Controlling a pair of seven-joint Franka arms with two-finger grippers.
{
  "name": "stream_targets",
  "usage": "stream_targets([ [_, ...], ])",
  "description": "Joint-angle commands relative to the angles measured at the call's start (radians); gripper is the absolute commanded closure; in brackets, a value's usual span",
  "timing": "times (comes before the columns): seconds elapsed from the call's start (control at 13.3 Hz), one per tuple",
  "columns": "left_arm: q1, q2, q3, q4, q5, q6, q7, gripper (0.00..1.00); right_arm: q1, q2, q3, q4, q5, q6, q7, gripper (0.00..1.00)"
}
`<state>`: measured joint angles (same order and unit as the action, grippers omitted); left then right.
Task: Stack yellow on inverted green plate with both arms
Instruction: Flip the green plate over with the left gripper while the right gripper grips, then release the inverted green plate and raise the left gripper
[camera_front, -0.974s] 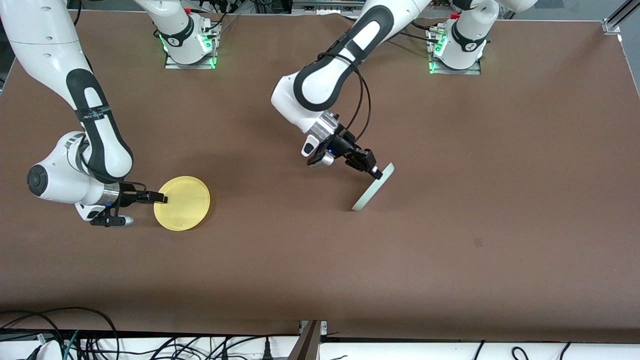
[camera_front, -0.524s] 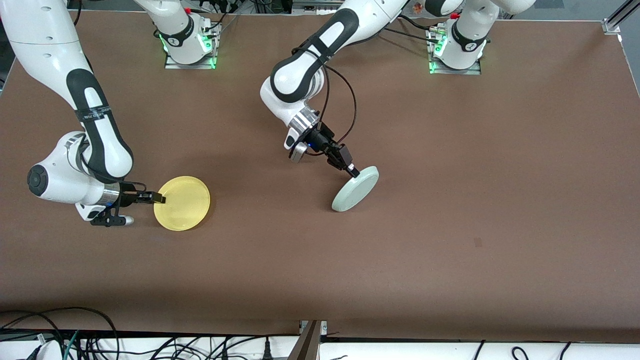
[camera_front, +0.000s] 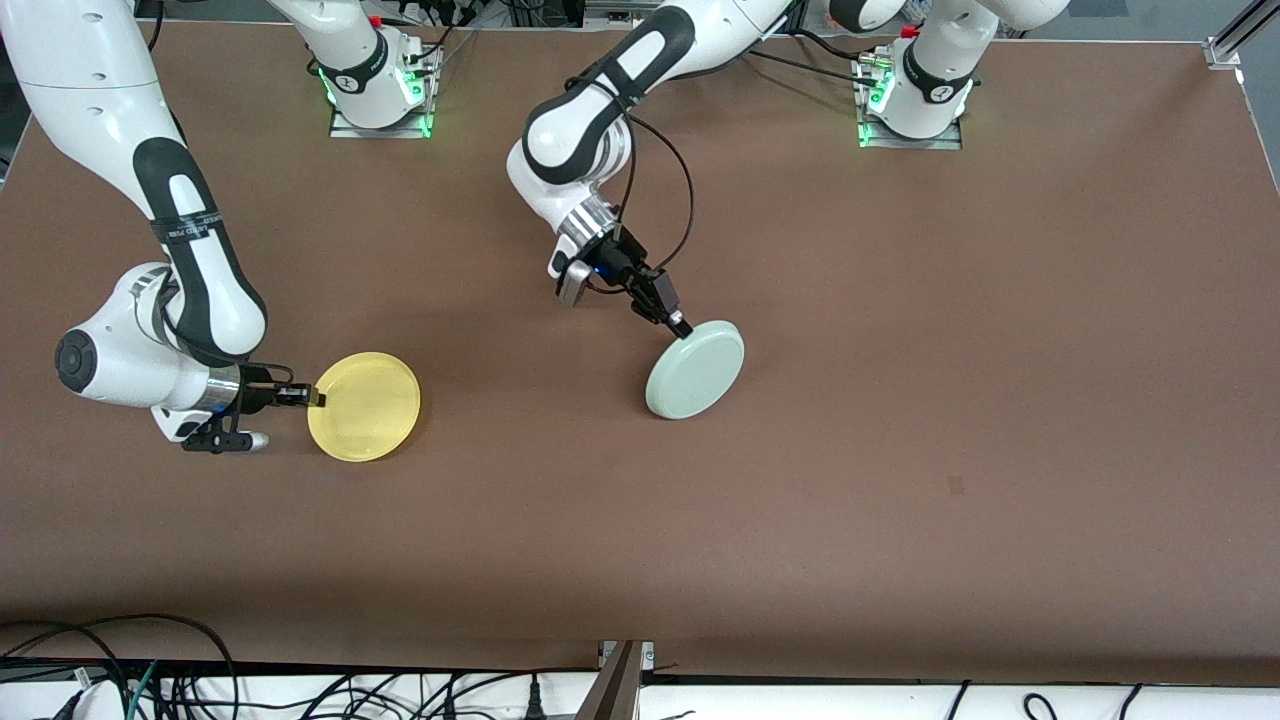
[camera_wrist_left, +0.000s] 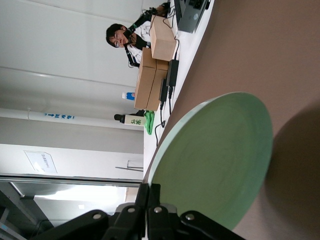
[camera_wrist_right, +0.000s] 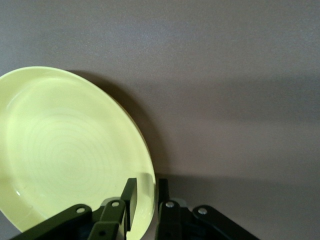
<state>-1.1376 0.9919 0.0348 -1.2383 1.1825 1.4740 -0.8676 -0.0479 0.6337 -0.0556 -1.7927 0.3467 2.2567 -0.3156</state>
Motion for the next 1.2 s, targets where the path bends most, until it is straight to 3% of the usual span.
stream_targets([
  [0.0,-0.028,0.056,0.002,0.039,0.005,0.017,-0.071,0.59,-0.007,-0.008,0.008,-0.01,0.025,-0.005,-0.025,0.86],
  [0.07,-0.034,0.054,0.001,0.045,0.003,0.017,-0.083,0.13,-0.007,-0.008,0.008,-0.01,0.025,-0.006,-0.025,0.92],
  [0.15,-0.037,0.053,-0.003,0.048,0.002,0.019,-0.103,0.01,-0.006,-0.008,0.008,-0.005,0.025,-0.011,-0.025,0.99],
  [0.37,-0.057,0.054,-0.019,0.083,-0.003,0.058,-0.184,0.0,-0.006,-0.011,0.008,0.01,0.023,-0.012,-0.025,1.0],
  [0.52,-0.059,0.054,-0.077,0.108,-0.006,0.069,-0.328,0.0,-0.004,-0.02,0.01,0.022,0.023,-0.023,-0.025,1.0],
  [0.67,-0.059,0.053,-0.137,0.108,-0.023,0.095,-0.517,0.0,-0.006,-0.031,0.007,0.106,0.023,-0.142,-0.022,1.0],
  [0.9,-0.033,0.018,-0.154,0.114,-0.171,0.173,-0.646,0.0,-0.01,-0.043,0.0,0.22,0.023,-0.313,-0.02,1.0],
  [1.12,0.122,0.005,-0.157,0.221,-0.479,0.233,-0.631,0.0,-0.003,-0.066,0.008,0.26,0.025,-0.384,-0.002,1.0],
])
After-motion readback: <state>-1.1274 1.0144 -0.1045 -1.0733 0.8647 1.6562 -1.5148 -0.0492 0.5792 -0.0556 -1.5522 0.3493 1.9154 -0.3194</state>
